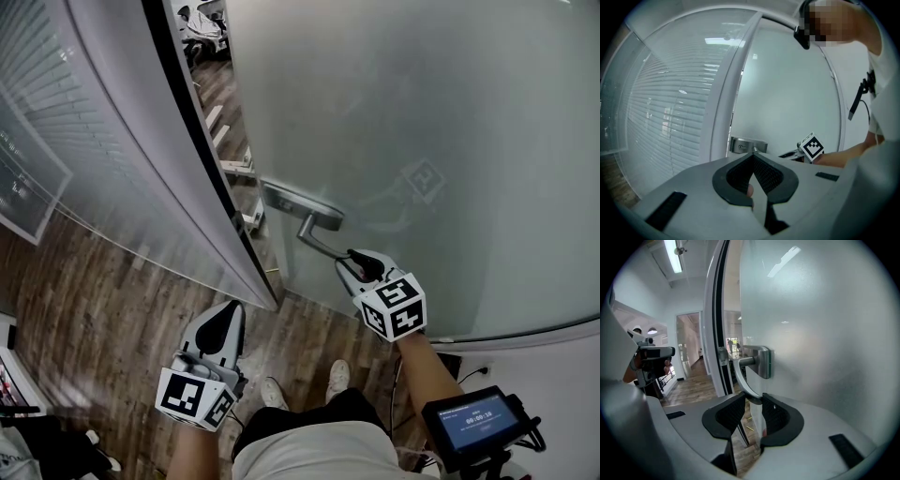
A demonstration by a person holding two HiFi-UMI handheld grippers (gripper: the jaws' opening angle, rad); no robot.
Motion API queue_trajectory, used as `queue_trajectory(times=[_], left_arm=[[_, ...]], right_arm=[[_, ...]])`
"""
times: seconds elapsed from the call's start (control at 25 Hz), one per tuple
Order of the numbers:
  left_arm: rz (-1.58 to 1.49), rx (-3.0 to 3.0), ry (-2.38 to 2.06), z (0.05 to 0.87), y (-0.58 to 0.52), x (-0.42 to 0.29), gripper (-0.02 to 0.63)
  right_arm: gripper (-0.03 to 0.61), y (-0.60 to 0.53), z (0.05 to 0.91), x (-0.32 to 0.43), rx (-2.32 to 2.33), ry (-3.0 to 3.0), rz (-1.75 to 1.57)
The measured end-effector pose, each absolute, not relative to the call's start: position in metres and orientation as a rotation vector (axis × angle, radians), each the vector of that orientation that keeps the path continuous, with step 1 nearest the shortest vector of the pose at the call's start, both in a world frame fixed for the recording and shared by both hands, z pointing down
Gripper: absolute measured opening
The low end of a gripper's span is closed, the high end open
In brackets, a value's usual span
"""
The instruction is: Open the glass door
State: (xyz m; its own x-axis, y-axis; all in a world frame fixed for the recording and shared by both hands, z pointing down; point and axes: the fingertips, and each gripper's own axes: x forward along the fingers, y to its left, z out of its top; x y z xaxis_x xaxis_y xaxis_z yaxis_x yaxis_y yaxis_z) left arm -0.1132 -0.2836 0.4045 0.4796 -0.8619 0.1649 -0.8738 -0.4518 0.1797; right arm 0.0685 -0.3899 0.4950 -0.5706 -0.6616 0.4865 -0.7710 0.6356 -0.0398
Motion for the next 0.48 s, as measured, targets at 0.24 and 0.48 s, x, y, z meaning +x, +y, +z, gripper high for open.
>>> queue_trajectory(times=[0.24, 0.48], left_arm=[[0.064, 2.494, -1.490, 0.409, -0.282, -0.104, 0.000], [0.050, 2.506, -1.481, 0.408, -0.283, -0.097, 0.000]], right_arm=[[0.112, -0.402, 0.489, 0.084, 1.182, -2.423, 0.330], [0.112, -0.418, 0.474, 0.099, 1.214, -2.409, 0.323]])
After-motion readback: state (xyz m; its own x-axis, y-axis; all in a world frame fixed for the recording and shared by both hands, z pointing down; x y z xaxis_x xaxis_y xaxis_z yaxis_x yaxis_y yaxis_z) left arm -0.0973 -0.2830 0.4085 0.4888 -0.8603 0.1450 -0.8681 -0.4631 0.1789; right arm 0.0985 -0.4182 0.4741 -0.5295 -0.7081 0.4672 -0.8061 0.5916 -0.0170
